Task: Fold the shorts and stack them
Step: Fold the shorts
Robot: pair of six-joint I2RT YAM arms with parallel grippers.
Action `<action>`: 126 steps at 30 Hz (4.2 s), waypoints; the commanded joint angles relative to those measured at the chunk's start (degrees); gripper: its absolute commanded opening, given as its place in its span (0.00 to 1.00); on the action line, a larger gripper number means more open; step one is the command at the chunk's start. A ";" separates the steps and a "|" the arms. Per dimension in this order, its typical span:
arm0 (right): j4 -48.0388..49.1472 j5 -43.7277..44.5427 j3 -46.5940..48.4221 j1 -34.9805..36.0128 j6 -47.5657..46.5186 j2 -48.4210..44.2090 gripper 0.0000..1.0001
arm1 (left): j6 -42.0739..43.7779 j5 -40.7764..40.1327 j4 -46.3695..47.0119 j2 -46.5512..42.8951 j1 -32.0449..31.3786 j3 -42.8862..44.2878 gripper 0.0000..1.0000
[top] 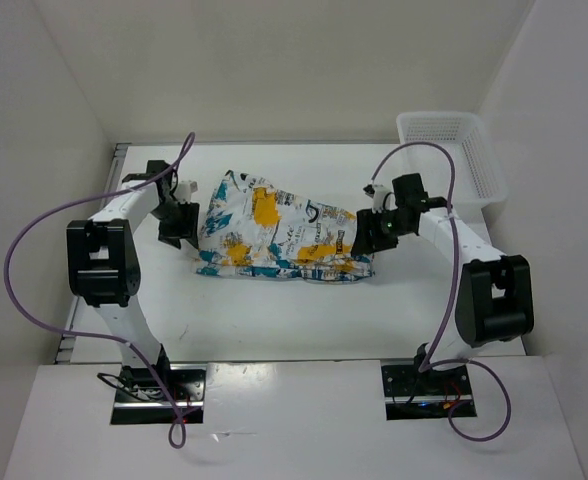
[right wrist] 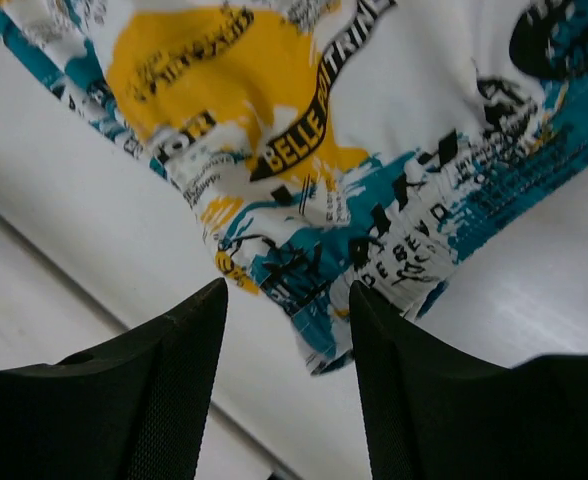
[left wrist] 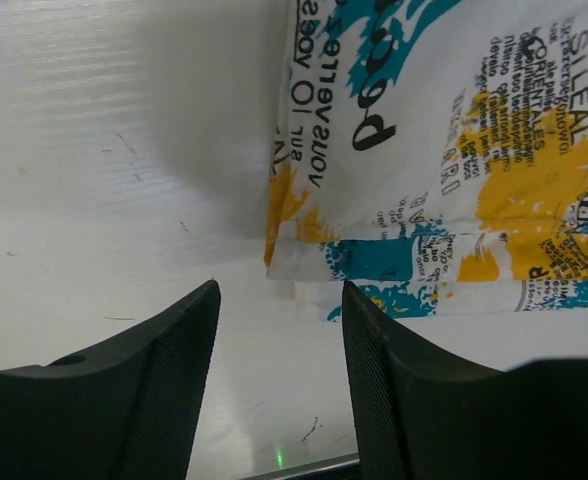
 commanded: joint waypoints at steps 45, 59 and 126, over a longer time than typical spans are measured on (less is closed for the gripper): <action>-6.13 -3.87 6.14 -4.49 -2.68 1.21 0.00 | 0.23 9.71 -2.30 -0.23 1.37 5.09 0.09; -19.40 -4.85 10.19 -4.85 -23.09 3.49 0.00 | 0.23 9.43 -2.30 -1.38 1.37 2.46 0.30; -0.61 6.84 0.61 -1.95 8.81 18.35 0.16 | 0.23 -3.65 -9.07 -1.11 -2.76 5.44 0.57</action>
